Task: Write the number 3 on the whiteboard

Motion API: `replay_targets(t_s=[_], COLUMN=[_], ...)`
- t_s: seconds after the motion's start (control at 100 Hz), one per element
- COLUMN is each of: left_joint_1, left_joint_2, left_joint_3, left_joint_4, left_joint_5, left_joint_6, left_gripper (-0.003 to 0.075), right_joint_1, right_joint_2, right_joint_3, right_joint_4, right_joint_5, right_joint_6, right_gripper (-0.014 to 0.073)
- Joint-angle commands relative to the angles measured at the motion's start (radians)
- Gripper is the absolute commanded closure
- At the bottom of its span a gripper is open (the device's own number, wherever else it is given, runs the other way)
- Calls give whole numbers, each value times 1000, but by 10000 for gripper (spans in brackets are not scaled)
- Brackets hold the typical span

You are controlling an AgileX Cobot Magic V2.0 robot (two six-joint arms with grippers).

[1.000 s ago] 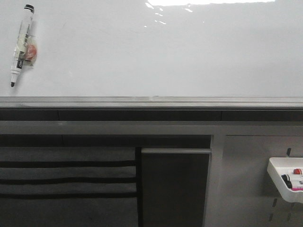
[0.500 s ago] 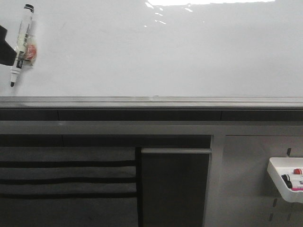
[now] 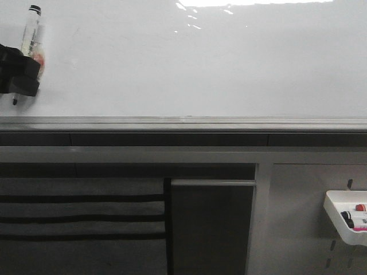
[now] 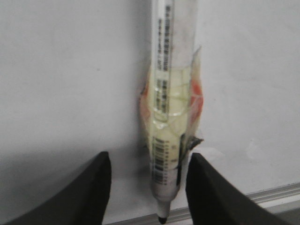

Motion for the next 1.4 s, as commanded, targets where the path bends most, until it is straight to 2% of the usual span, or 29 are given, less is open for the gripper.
replay_targets(t_s=[0.0, 0.15, 0.34, 0.51, 0.6, 0.75, 0.84, 0.98, 1.16, 1.27, 1.39], left_joint_1=[-6, -6, -6, -6, -6, -14, -36, -93, -180, -226, -272], left_joint_2=[-24, -24, -24, -44, -79, -147, -189, -248, -298, -318, -329], left_joint_3=[-34, -34, -34, -34, -51, -138, -191, -248, -273, -273, -273], left_joint_4=[-1, -1, -1, 29, 66, 67, 52, -17, -192, -269, -278], left_joint_5=[-79, -85, -85, -28, 85, 413, 586, 790, 1003, 1066, 1076], left_joint_6=[-4, -4, -4, -4, -4, 85, 164, 324, 545, 603, 606], left_gripper=[472, 612, 734, 738, 738, 738, 738, 738, 738, 738, 738], right_joint_1=[-1, -1, -1, -1, -1, -1, -1, -1, -1, -1, -1], right_joint_2=[5, 5, 5, 22, 59, 145, 194, 263, 342, 351, 351], right_joint_3=[-34, -34, -34, -58, -112, -223, -273, -336, -410, -426, -426], right_joint_4=[4, 4, 4, 17, 60, 82, 144, 334, 449, 505, 578], right_joint_5=[-77, -79, -79, -35, 75, 254, 331, 412, 495, 495, 528], right_joint_6=[-10, -10, -10, 28, 28, 16, -73, -288, -463, -594, -755], right_gripper=[-19, -19, -19, -19, -19, -19, -19, -19, -19, -19, -19])
